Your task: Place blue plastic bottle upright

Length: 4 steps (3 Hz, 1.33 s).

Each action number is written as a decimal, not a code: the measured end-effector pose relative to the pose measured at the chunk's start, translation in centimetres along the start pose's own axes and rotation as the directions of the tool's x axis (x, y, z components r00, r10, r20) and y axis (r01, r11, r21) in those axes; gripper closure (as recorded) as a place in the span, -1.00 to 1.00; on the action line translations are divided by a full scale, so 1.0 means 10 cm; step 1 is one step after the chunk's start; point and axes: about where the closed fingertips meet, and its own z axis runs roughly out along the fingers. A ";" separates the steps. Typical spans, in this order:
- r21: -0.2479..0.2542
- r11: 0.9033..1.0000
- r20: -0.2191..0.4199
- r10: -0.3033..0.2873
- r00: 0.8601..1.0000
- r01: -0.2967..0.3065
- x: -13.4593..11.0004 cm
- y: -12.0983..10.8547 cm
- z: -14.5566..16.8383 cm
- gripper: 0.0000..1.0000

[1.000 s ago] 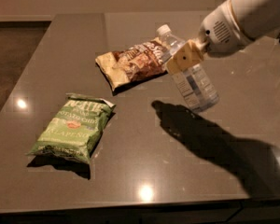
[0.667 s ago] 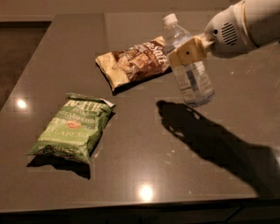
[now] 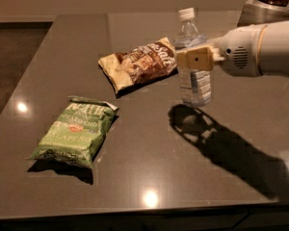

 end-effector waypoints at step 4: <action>-0.043 0.984 0.345 -0.149 0.927 0.174 0.40 -0.17 0.09 1.00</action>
Offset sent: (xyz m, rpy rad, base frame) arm 0.0052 -0.0291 -0.0401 0.1852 -0.3436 0.0165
